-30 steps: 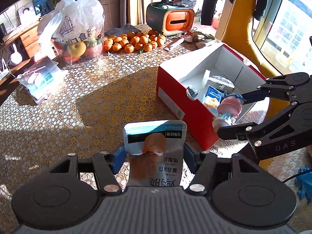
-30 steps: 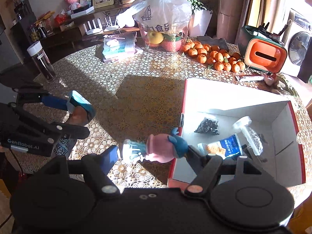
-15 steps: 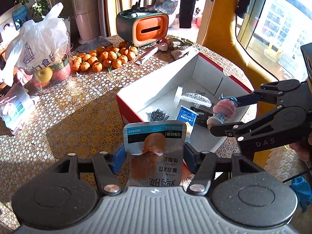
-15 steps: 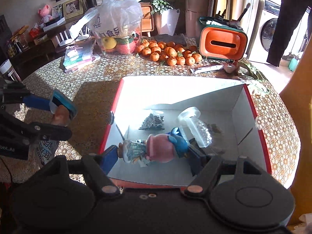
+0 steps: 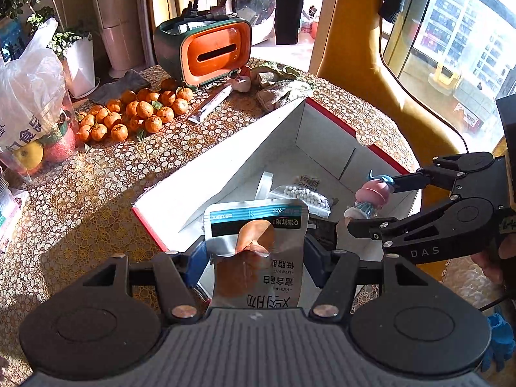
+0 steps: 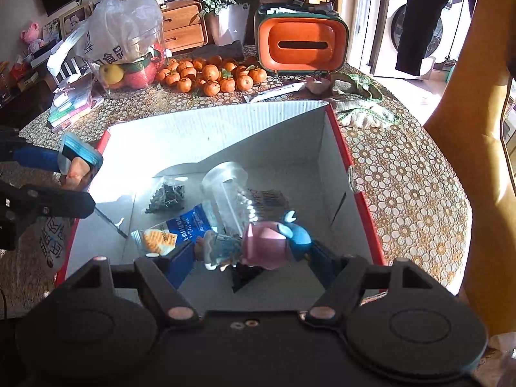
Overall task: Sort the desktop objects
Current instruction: 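Carry the sausage packet in the left tool and figurine in the right tool over the box, then open the left tool to drop the sausage packet while the right tool releases the figurine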
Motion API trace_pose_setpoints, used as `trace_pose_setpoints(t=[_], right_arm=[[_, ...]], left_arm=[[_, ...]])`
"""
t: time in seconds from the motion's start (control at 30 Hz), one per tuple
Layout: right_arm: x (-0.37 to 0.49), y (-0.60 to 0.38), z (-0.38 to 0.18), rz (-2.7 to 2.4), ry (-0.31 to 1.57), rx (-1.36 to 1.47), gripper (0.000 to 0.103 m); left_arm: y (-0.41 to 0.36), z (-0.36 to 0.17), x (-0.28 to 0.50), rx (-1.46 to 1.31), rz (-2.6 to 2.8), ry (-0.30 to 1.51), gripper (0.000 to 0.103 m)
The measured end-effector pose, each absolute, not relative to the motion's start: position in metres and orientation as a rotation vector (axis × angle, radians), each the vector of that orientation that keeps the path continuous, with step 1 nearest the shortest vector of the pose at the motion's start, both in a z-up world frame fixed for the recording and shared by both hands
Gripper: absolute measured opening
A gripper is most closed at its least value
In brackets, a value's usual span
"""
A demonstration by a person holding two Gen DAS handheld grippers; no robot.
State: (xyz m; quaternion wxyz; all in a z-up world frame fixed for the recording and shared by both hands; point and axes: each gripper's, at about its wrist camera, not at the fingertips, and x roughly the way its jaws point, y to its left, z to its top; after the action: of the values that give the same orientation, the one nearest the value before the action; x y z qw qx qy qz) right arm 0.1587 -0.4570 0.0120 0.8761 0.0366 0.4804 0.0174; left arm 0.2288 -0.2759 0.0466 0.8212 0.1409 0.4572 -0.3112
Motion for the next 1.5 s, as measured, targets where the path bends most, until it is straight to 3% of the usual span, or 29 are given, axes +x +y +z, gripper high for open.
trace_pose_setpoints(t=[0.77,1.2,1.43,1.5], right_arm=[[0.187,-0.458,-0.041,0.122,1.17,0.042,0.076],[0.191,-0.458,-0.052,0.152,1.219,0.041,0.076],[0.192,-0.461,-0.052,0.156,1.22,0.07,0.081],[0.192,-0.465,-0.048,0.158,1.203,0.097,0.084]], left_arm=[[-0.326,-0.022,0.301,0.392,-0.54,1.074,0.061],[-0.335,-0.054,0.296,0.4,-0.622,1.172,0.063],[-0.338,-0.058,0.293,0.373,-0.664,1.217,0.065],[-0.334,-0.058,0.296,0.342,-0.657,1.238,0.072]])
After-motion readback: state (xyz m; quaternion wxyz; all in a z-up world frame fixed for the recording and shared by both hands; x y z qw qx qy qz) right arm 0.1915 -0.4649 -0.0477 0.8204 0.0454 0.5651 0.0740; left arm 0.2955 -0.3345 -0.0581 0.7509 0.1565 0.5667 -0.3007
